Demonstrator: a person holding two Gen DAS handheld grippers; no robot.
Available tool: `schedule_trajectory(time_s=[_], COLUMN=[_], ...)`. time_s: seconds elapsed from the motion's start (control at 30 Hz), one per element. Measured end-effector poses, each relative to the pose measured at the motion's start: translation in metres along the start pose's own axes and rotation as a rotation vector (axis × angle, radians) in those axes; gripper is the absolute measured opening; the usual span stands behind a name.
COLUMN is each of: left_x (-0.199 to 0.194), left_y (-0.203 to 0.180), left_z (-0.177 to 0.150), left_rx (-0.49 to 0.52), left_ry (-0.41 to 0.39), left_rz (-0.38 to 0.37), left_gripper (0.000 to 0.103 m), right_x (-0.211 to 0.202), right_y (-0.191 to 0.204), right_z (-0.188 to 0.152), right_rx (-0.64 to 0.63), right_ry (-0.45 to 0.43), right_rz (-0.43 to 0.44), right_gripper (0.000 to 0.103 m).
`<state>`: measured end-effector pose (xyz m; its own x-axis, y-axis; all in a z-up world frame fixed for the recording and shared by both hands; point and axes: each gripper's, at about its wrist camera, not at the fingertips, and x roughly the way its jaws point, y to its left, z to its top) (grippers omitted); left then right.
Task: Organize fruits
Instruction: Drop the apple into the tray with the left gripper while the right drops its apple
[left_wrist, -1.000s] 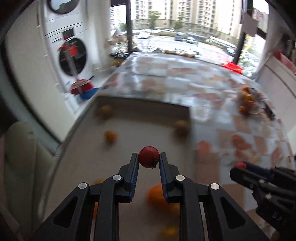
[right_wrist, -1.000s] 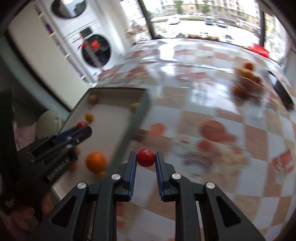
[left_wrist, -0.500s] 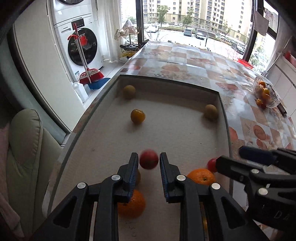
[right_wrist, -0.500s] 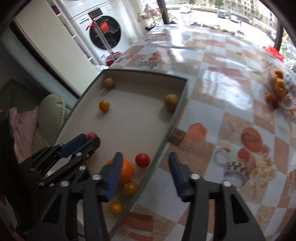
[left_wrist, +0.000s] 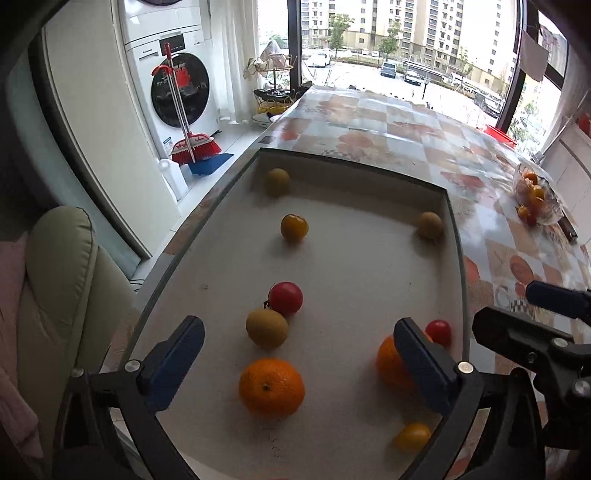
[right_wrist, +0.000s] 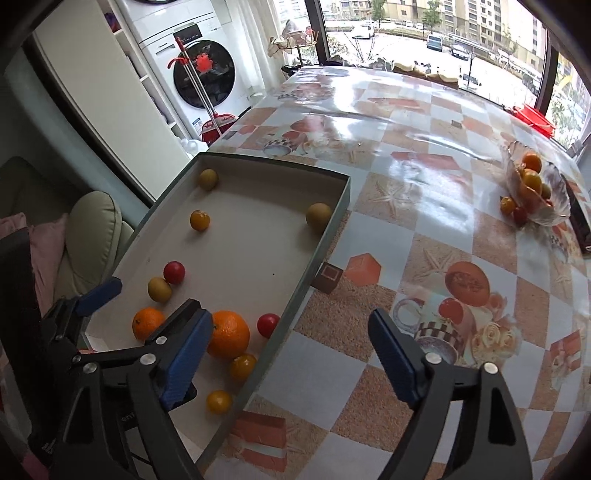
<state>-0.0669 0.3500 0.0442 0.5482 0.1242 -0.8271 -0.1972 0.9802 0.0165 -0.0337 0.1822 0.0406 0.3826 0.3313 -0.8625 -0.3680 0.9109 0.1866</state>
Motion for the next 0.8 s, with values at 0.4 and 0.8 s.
schedule_trajectory(time_s=[0.4,0.8], left_x=[-0.01,-0.016], left_y=[-0.001,0.003], left_z=[-0.014,-0.026], left_rx=[0.062,0.084], left_ry=[0.003,0.003], left_rz=[0.017,0.066], left_gripper=[0.103,0.103], right_x=[-0.005,-0.009], right_y=[0.012,0.031], right_z=[-0.005,-0.01], right_rx=[-0.079,-0.196], right_ry=[0.019,0.005], right_rz=[-0.101,-0.202], right_gripper=[0.09,0.09])
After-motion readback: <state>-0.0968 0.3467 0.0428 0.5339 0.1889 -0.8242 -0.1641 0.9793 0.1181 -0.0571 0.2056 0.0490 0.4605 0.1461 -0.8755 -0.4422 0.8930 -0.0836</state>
